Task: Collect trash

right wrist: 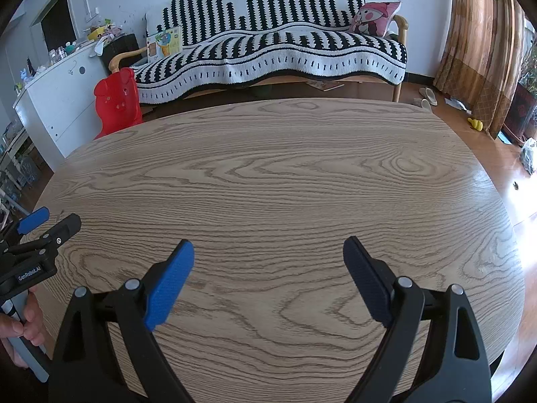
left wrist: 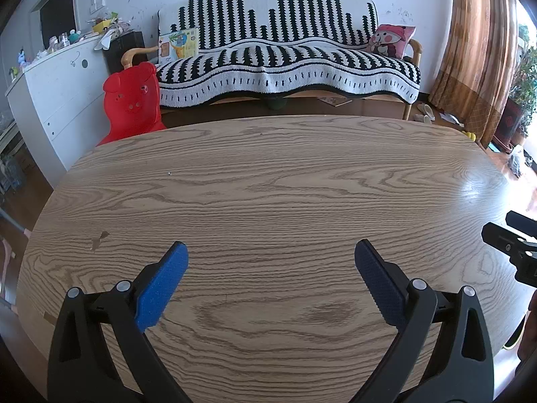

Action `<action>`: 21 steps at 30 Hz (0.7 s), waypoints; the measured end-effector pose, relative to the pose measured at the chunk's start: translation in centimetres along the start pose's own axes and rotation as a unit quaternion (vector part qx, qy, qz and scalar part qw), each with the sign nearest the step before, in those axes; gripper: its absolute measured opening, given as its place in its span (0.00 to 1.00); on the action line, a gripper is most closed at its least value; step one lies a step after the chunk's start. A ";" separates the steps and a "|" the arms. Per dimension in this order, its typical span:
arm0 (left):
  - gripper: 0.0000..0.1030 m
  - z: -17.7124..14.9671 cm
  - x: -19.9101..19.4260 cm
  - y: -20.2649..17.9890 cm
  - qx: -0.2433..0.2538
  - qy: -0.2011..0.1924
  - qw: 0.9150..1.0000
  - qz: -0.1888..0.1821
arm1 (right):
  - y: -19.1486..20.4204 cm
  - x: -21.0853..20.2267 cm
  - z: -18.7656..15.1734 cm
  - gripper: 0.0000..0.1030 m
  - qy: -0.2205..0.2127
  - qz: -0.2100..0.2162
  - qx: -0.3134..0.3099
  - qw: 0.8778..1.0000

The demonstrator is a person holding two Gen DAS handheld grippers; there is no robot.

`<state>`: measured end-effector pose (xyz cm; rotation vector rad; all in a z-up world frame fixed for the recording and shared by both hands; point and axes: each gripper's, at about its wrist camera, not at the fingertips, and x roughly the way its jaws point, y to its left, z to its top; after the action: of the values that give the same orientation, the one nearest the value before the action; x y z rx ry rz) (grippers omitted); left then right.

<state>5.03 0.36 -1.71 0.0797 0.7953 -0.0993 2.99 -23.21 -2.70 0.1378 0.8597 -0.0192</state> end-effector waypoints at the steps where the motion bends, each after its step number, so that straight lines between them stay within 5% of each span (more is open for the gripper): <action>1: 0.94 0.0 0.0 0.0 0.000 0.000 1.000 0.000 | 0.0 0.0 0.0 0.85 0.000 0.000 0.000 1.000; 21: 0.94 0.0 -0.1 0.2 0.000 0.001 1.000 0.001 | 0.1 0.0 0.1 0.85 -0.001 0.000 0.000 1.000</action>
<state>4.98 0.51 -1.66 0.0798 0.7972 -0.0971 3.06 -23.08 -2.66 0.1380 0.8573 -0.0205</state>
